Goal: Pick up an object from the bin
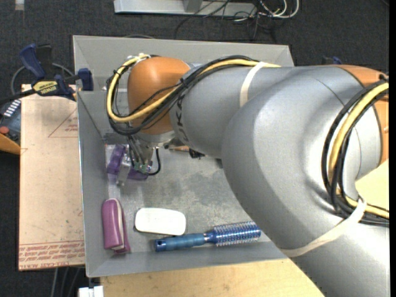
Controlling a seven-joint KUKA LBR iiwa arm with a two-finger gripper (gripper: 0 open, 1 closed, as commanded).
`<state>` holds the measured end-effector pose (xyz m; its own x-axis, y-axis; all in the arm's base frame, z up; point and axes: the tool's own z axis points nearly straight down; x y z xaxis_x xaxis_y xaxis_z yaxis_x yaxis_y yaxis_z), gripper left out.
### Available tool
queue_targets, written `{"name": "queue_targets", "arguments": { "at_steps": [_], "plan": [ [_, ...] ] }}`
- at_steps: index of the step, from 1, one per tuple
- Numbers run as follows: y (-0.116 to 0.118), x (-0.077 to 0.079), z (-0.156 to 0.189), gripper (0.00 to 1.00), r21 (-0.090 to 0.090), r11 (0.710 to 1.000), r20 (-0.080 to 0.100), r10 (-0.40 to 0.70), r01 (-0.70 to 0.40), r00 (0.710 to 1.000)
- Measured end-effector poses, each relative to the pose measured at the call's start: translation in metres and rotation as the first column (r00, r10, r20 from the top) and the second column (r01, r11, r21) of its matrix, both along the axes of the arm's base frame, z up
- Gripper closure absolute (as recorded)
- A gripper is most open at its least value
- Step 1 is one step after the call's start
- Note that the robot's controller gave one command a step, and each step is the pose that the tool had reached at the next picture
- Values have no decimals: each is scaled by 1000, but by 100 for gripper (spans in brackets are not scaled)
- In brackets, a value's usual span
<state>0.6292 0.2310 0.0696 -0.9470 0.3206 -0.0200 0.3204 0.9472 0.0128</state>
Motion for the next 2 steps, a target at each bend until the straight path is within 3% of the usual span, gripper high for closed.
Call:
{"name": "queue_targets", "arguments": {
  "at_steps": [2],
  "plan": [
    [0,-1,3,100,-1,1000,-3,0,0,1000]
  ]
}}
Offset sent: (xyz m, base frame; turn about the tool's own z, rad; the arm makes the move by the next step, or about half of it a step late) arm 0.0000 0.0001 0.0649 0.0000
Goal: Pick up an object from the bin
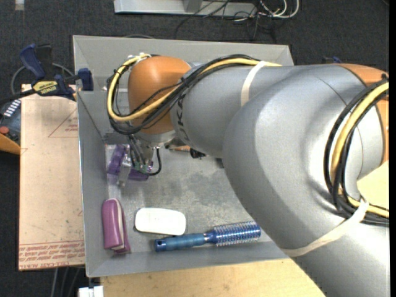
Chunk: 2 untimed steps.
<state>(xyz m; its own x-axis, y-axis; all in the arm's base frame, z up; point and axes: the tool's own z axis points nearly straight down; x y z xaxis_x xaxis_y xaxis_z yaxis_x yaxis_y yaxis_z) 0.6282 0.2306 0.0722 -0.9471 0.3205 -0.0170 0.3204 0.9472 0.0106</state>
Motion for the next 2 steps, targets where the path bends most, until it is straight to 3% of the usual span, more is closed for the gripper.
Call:
{"name": "queue_targets", "arguments": {
  "at_steps": [1,2],
  "plan": [
    [-1,-1,18,100,-1,1000,-4,-1,1,1000],
    [0,1,33,100,2,1000,3,0,0,1000]
  ]
}}
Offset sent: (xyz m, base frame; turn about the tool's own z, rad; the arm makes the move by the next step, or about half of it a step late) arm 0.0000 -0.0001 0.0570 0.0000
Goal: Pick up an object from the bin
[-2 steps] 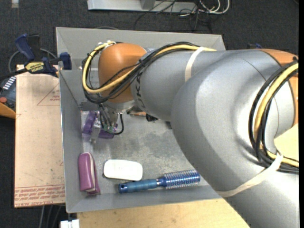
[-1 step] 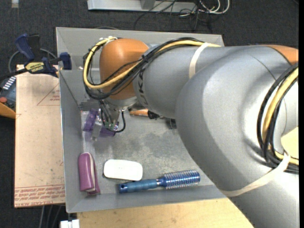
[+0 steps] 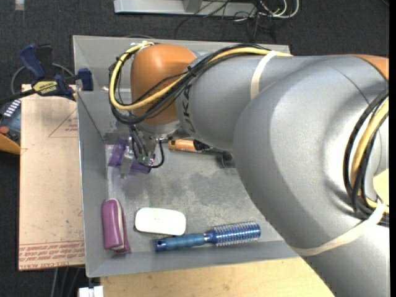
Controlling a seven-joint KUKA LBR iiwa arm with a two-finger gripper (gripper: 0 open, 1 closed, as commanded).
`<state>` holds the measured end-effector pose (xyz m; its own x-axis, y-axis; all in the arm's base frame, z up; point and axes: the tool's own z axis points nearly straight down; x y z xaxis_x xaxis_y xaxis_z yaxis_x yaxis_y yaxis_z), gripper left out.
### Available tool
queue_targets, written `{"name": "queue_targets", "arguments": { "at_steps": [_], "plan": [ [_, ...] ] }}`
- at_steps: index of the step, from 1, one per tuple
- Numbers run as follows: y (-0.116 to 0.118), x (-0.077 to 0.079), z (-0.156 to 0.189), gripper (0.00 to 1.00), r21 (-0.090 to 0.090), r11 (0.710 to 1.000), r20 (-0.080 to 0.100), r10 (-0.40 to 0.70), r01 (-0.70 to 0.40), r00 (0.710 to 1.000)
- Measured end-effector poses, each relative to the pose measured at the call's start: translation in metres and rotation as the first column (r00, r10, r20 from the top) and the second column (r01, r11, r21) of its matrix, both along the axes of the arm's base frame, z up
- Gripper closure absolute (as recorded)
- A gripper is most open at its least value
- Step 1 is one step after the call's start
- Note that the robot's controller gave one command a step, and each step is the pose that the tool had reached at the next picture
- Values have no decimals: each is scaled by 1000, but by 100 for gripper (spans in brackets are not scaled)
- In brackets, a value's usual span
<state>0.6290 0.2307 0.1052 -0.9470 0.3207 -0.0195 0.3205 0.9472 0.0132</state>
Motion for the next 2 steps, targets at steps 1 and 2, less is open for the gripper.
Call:
{"name": "queue_targets", "arguments": {
  "at_steps": [1,2],
  "plan": [
    [0,-1,13,100,-1,1000,-4,0,0,1000],
    [0,-1,38,100,-1,1000,-4,0,0,1000]
  ]
}}
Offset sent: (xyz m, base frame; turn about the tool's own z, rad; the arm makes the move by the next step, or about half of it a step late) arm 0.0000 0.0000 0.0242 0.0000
